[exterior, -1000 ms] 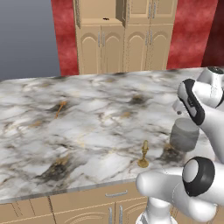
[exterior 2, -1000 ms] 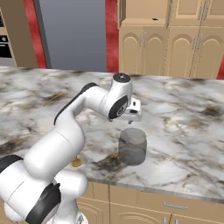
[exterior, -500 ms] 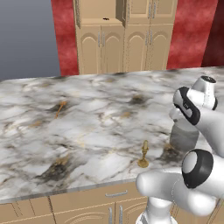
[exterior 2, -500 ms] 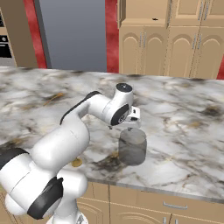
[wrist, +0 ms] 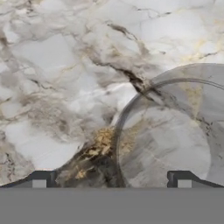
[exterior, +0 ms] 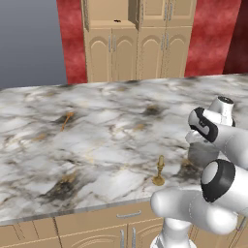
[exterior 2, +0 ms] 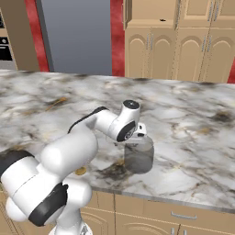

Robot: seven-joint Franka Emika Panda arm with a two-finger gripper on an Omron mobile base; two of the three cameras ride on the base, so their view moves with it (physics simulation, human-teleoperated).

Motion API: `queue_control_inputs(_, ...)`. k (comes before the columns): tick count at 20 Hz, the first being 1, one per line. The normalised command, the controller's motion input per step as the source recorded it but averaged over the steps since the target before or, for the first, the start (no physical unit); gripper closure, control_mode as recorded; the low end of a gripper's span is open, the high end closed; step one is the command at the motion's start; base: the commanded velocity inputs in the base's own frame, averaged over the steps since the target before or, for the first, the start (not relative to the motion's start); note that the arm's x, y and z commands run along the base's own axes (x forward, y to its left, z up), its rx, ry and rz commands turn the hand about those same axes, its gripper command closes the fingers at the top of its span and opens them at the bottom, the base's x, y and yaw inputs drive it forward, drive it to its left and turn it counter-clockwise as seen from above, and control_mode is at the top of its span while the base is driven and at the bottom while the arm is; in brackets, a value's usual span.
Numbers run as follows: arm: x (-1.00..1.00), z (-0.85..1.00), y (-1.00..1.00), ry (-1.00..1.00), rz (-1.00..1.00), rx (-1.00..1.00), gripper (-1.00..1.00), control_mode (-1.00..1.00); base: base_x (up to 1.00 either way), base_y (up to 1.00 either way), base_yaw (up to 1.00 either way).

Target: Pick the jar and candle from the dining table and place them in the open cabinet. Close the cabinet after placing the objects.

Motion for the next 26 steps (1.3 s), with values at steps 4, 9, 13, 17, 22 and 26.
queue_control_inputs(4,0.04,-0.5,0.04,0.06,0.07,-0.01,-1.0,-1.0,0.0,0.0,0.0)
queue_control_inputs(9,0.04,-0.56,0.08,0.06,0.07,-0.03,1.0,-1.0,0.0,0.0,0.0)
queue_control_inputs(13,0.05,-0.52,0.13,0.08,0.06,-0.03,1.0,-1.0,0.0,0.0,0.0)
queue_control_inputs(17,0.0,-0.09,0.07,0.04,0.04,0.0,1.0,-1.0,0.0,0.0,0.0)
queue_control_inputs(22,0.0,0.0,0.0,0.0,0.0,0.0,1.0,-1.0,0.0,0.0,0.0)
queue_control_inputs(26,-0.01,0.0,0.0,0.0,0.0,0.0,1.0,-1.0,0.0,0.0,0.0)
